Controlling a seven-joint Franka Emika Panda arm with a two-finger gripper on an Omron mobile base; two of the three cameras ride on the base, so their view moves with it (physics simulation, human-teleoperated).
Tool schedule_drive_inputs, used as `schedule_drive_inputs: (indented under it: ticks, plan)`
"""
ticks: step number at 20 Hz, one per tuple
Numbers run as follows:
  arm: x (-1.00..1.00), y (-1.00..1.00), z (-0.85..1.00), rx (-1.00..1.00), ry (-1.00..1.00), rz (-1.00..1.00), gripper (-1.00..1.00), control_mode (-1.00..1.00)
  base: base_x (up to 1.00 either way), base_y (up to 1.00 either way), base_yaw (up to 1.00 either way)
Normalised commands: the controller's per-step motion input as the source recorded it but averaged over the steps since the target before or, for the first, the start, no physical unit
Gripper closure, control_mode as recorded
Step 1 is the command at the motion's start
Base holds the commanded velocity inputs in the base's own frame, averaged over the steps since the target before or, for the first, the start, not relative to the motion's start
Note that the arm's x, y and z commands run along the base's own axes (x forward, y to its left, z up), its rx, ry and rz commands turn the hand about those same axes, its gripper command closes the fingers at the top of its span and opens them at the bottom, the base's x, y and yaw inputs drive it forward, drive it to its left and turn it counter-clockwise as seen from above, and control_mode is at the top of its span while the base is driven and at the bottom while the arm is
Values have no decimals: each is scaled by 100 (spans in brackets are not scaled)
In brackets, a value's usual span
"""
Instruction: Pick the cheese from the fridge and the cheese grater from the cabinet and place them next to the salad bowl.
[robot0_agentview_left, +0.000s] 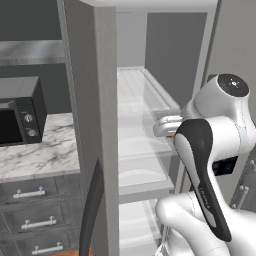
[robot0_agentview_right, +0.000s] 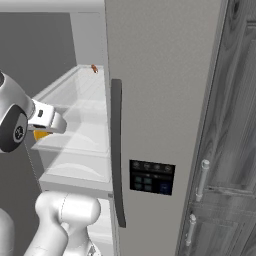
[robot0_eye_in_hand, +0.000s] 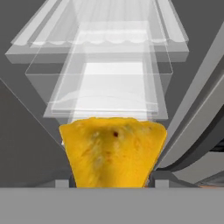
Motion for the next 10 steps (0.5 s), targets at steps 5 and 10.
schedule_drive_inputs:
  ticks: [5, 10]
  plan:
    - [0, 0, 0, 0, 0, 0, 100, -100, 0, 0, 0]
    - [0, 0, 0, 0, 0, 0, 100, -100, 0, 0, 0]
